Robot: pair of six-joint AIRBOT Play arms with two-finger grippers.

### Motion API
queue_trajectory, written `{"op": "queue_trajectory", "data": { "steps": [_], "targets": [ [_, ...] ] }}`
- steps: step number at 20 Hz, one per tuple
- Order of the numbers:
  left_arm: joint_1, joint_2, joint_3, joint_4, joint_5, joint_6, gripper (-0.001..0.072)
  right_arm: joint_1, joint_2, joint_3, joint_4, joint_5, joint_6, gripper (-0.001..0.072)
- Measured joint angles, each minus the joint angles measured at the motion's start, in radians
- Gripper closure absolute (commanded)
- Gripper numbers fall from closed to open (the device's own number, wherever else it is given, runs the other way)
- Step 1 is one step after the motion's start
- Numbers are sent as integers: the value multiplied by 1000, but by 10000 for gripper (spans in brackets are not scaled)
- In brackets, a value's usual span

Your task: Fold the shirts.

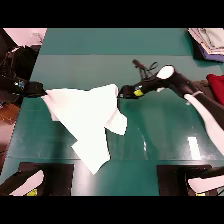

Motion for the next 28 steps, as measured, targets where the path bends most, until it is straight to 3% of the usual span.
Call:
{"op": "queue_trajectory", "data": {
  "steps": [1,2,4,11,18,22,28],
  "targets": [
    [0,0,2,0,1,-1,682,11,-36,34,6,0,-2,199],
    [0,1,2,0,1,-2,682,19,-69,68,8,1,-2,296],
    [0,1,3,0,3,-2,682,32,-120,129,11,12,-5,701],
    [0,0,119,-83,42,-2,682,-29,-62,323,-100,51,-17,696],
    [0,2,681,-309,169,2,683,-221,237,626,-247,93,-4,696],
    [0,11,846,-446,195,5,682,-293,437,597,-275,77,2,697],
    [0,16,896,-666,171,6,682,-326,599,600,-322,53,4,697]
  ]
}}
